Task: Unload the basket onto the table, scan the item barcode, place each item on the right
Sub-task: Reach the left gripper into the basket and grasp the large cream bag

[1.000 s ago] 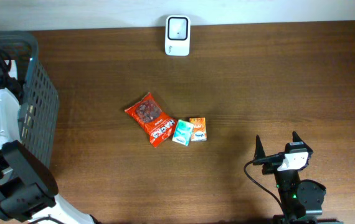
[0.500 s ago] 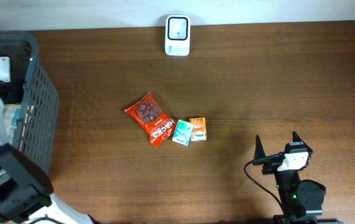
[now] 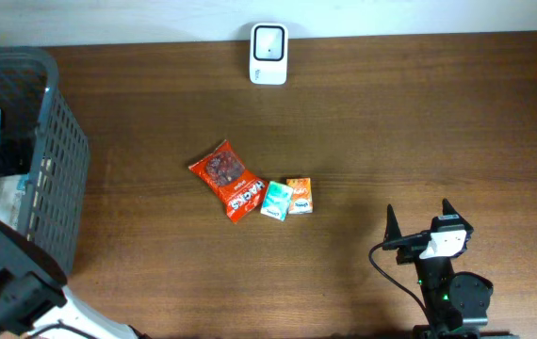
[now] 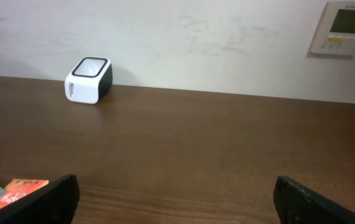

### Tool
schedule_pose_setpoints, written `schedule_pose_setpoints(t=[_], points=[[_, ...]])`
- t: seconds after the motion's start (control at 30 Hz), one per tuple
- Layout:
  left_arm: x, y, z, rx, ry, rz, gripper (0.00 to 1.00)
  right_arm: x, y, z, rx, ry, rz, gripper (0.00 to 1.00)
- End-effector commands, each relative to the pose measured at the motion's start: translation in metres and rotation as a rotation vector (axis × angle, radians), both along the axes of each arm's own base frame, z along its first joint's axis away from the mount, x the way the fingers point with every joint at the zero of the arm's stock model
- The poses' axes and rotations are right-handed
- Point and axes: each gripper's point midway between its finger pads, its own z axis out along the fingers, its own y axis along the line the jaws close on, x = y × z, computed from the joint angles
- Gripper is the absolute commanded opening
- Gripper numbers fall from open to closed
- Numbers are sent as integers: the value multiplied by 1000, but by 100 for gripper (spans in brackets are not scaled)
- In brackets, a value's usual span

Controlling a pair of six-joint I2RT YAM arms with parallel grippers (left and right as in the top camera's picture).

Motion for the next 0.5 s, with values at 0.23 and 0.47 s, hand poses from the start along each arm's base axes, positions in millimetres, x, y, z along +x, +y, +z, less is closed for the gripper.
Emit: schedule_pose_setpoints(t=[0.23, 0.47], points=[[0, -14, -46, 14, 158, -136, 99, 0, 1, -2, 4, 2, 1, 98], [-26, -5, -60, 30, 283, -121, 99, 0, 1, -2, 4, 2, 1, 99]])
